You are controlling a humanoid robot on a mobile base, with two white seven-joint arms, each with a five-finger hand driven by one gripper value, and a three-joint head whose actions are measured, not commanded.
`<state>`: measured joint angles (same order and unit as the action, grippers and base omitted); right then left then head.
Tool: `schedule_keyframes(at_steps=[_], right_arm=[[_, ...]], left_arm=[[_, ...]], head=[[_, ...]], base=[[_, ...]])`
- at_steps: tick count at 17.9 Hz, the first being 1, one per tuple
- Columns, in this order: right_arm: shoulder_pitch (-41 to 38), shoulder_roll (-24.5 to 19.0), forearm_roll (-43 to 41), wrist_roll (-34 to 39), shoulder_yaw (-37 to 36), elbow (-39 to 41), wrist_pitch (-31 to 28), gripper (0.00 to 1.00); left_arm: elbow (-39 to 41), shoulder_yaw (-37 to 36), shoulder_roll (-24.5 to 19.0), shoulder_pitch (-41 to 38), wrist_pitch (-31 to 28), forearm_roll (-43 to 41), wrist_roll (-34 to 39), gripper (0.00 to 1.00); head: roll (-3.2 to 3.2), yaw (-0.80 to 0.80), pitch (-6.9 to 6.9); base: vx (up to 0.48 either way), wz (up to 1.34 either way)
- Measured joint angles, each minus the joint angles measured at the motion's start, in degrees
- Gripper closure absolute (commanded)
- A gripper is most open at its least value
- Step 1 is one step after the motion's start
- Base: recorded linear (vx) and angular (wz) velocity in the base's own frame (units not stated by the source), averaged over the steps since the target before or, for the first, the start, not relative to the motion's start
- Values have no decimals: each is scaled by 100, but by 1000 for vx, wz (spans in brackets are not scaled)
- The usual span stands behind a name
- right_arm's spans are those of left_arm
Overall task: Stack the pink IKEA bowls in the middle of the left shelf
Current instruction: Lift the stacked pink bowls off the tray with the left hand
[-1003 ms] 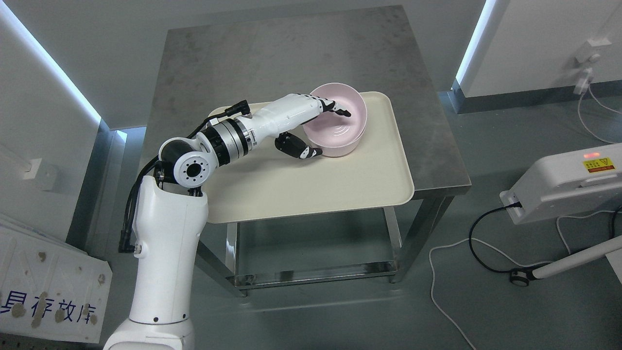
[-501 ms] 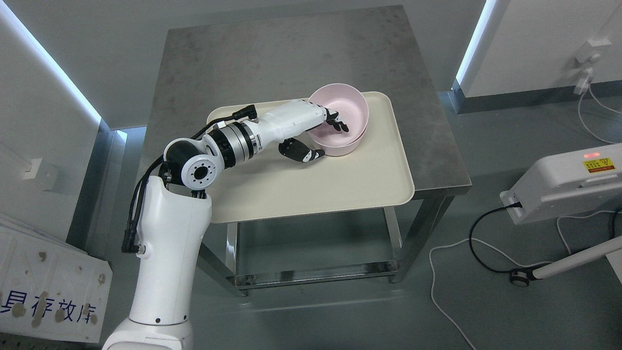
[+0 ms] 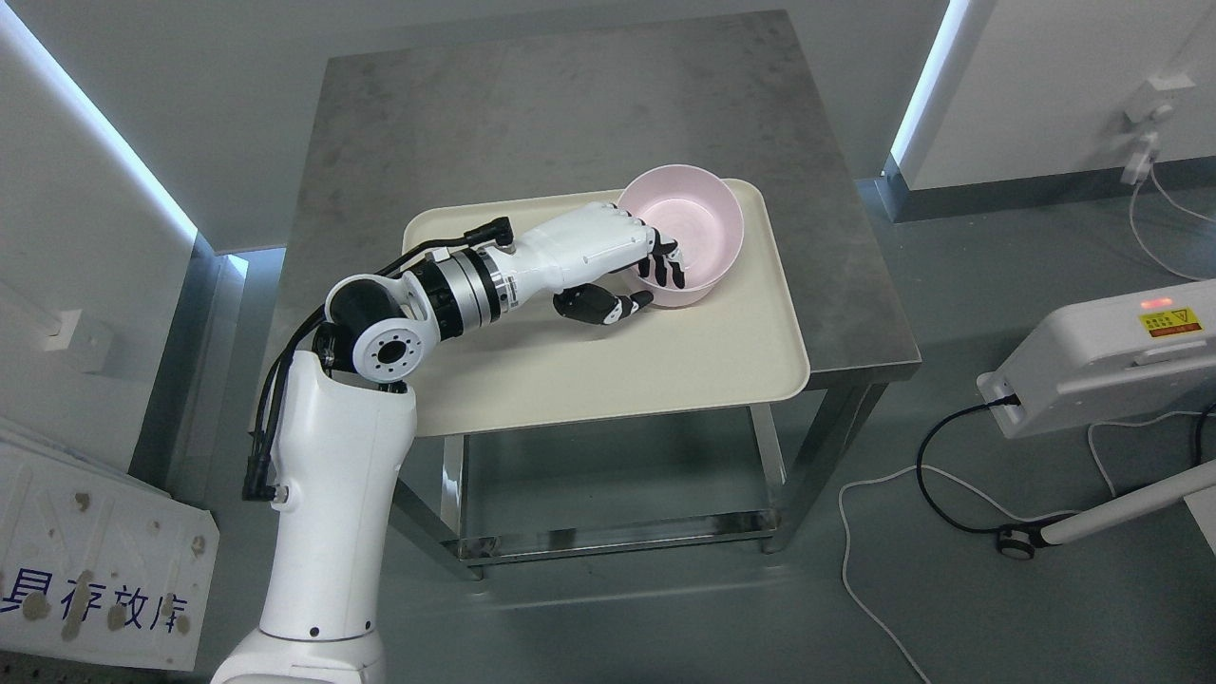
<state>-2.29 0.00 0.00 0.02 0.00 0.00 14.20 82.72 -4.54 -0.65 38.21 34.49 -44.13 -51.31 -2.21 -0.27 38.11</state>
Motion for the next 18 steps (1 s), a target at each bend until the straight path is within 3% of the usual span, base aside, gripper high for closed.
schedule_keyframes(at_steps=[11,18], right_arm=[[0,0,0,0,0,0,0,0],[0,0,0,0,0,0,0,0]], left_arm=[[101,737,40,323,243,1448,-359,99],[235,1015,53,338,269,1915,-384,99]], head=[[0,0,0],[0,0,0]], base=[[0,0],[0,0]])
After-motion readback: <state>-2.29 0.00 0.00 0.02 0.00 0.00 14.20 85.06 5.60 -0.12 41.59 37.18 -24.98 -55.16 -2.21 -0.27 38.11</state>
